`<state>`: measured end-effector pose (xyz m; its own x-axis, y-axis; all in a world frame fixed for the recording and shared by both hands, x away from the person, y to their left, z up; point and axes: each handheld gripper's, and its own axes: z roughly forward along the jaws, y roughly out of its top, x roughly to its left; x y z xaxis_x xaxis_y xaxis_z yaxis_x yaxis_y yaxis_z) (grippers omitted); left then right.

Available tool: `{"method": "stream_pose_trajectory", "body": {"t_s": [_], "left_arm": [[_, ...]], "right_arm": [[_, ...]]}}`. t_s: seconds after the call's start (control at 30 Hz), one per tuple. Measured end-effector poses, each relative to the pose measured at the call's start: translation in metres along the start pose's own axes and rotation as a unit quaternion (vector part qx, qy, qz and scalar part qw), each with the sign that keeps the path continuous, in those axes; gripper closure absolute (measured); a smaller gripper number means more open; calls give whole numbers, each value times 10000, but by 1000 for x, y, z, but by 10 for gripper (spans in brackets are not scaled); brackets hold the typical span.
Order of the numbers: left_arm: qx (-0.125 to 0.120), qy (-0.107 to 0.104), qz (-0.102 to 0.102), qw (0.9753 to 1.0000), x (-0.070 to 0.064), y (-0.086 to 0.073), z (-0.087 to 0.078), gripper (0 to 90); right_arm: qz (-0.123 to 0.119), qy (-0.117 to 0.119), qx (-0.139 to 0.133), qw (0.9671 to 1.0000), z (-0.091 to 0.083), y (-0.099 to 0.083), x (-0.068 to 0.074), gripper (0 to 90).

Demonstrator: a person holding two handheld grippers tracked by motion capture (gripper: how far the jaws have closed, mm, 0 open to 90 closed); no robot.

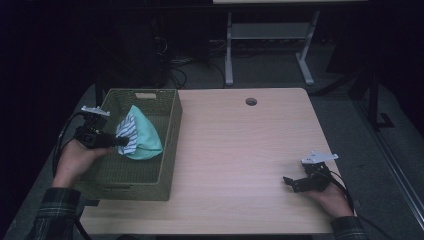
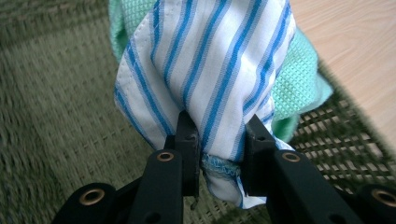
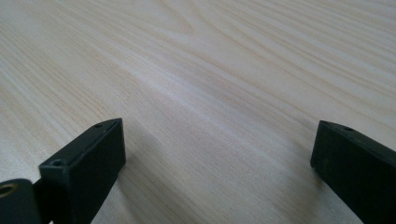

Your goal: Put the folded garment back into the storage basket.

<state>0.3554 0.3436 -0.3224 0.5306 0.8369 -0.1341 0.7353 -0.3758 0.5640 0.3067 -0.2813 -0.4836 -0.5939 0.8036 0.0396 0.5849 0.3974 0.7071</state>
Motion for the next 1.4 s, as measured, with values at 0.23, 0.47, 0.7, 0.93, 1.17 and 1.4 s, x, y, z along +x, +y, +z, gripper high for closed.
{"method": "stream_pose_trajectory", "body": {"t_s": [0.23,0.47,0.7,0.93,1.17,1.4], "left_arm": [[154,29,-100,9998,9,-9,19,720],[381,55,-150,9991,15,-14,37,720],[691,101,-137,9975,20,-21,59,700],[842,173,-93,9963,23,-23,69,626],[645,242,-182,9975,30,-26,65,330],[251,242,-62,9994,28,-28,54,163]], "right_arm": [[-5,3,9,10000,0,0,0,29],[-6,3,12,10000,0,0,0,29],[-5,1,12,10000,0,0,0,29],[-6,3,11,10000,0,0,0,29],[-6,2,11,10000,0,0,0,29],[-34,-6,-5,10000,0,0,-1,29]]}}
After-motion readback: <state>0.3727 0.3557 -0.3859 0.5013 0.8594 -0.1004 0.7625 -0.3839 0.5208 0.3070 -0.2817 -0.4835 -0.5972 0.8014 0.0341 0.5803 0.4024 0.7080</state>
